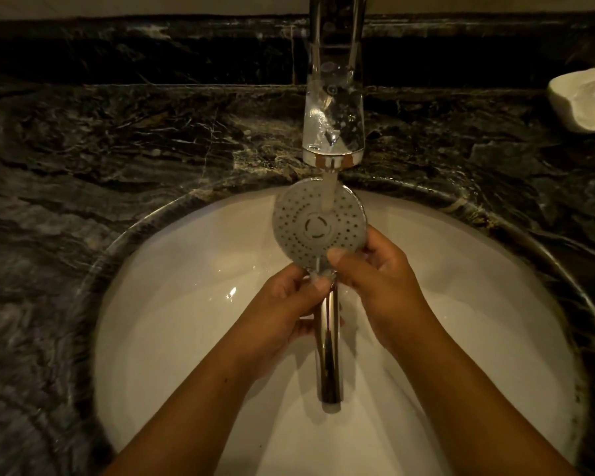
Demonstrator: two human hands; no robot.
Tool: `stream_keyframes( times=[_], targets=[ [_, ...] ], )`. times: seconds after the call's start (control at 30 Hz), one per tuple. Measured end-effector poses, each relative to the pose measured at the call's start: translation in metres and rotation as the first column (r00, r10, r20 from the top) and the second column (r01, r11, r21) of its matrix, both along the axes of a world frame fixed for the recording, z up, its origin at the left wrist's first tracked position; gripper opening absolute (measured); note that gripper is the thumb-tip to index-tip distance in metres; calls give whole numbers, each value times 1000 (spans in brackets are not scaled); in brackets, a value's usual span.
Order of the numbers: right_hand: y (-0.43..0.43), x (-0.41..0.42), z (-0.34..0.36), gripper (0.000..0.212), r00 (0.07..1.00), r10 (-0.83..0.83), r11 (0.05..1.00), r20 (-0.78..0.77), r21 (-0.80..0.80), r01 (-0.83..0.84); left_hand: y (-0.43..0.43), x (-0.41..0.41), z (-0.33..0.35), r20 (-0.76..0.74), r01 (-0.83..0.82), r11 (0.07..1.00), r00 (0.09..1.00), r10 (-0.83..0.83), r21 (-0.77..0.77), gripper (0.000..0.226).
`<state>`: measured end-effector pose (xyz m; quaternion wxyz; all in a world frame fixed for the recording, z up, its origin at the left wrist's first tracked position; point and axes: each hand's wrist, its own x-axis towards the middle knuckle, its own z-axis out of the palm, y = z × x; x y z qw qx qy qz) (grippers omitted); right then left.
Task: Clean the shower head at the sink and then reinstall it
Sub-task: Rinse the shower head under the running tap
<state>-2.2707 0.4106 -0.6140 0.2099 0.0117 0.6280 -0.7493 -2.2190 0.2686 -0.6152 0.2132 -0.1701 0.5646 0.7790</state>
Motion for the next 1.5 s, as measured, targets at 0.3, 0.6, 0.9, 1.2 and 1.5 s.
stream_keyframes(
  times=[0.3,0.6,0.9,1.2,1.5],
  targets=[
    [-3,1,-6,46,941,44,939,336,-336,76,1,1,0,-216,-107,929,976,31,-353,21],
    [-5,0,-8,56,970,-2,951,243,-300,78,1,0,-2,-201,-102,917,979,25,-386,21],
    [-5,3,-6,46,999,-42,993,32,-108,45,1,-2,-4,-121,-109,942,990,74,-317,25],
    [-3,-1,-6,35,992,-86,992,92,-87,94,-2,-1,-1,-123,-65,975,992,39,-210,19],
    [-6,1,-7,39,992,-59,997,113,-43,64,-4,0,2,-115,-15,999,993,11,-40,40]
  ],
)
